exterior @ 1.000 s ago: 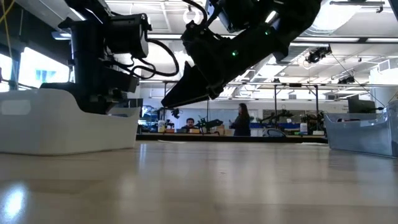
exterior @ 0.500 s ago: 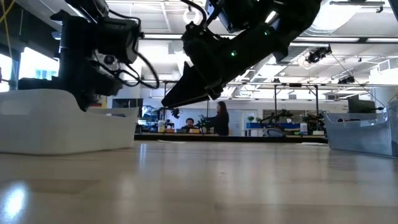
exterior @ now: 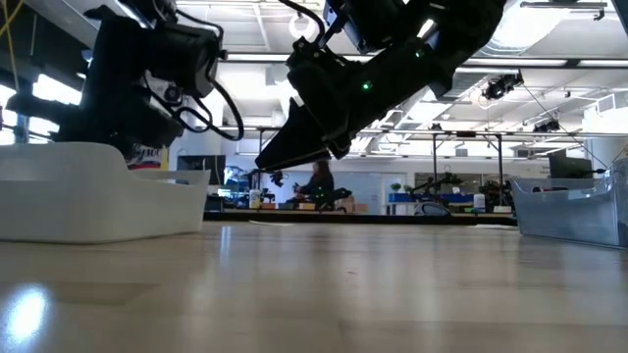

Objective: Pick & Place First Aid Supplies
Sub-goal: Adjust the green bandages in the white bin

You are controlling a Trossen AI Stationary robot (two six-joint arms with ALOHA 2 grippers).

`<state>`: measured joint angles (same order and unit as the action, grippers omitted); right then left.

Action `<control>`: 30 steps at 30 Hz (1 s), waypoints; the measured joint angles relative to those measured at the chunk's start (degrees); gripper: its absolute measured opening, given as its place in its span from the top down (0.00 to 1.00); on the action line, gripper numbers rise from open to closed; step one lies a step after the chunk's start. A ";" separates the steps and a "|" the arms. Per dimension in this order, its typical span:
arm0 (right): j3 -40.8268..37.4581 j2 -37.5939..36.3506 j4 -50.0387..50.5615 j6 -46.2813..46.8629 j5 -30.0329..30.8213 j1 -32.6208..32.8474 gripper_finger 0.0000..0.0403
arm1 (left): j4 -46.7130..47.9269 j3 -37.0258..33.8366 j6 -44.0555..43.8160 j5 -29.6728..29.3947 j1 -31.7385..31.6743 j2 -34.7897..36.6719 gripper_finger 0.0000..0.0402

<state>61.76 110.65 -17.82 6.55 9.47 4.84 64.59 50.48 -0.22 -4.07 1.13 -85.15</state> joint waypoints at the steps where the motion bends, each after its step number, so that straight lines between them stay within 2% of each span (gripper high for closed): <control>1: 0.00 0.00 0.00 0.00 0.00 0.00 0.65 | 1.41 0.67 -0.28 -0.55 0.00 -0.21 0.80; 5: 0.00 0.00 0.03 0.02 0.00 0.00 0.65 | 5.30 1.77 -1.53 -0.89 -0.04 -0.19 0.80; 9: 0.00 -0.02 0.74 0.02 0.00 0.00 0.65 | 7.21 0.71 -3.91 3.97 -0.02 -0.21 0.79; 11: 0.00 -0.02 0.99 0.04 -0.01 0.00 0.65 | 8.03 0.25 -5.79 4.57 0.00 -0.21 0.79; 21: 0.00 -0.02 1.27 0.79 -0.01 0.04 0.65 | 11.44 -2.73 -10.79 3.95 0.00 -0.21 0.80; 26: 0.00 -0.02 1.27 0.94 -0.01 0.04 0.65 | 12.51 -2.76 -11.39 2.81 0.02 -0.01 0.80; 30: 0.00 -0.02 1.38 0.94 0.00 0.04 0.65 | 13.84 -2.38 -15.20 2.23 0.65 1.73 0.80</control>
<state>61.76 110.63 -16.44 7.49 9.47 4.89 78.43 48.11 -15.42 -1.84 1.78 -83.42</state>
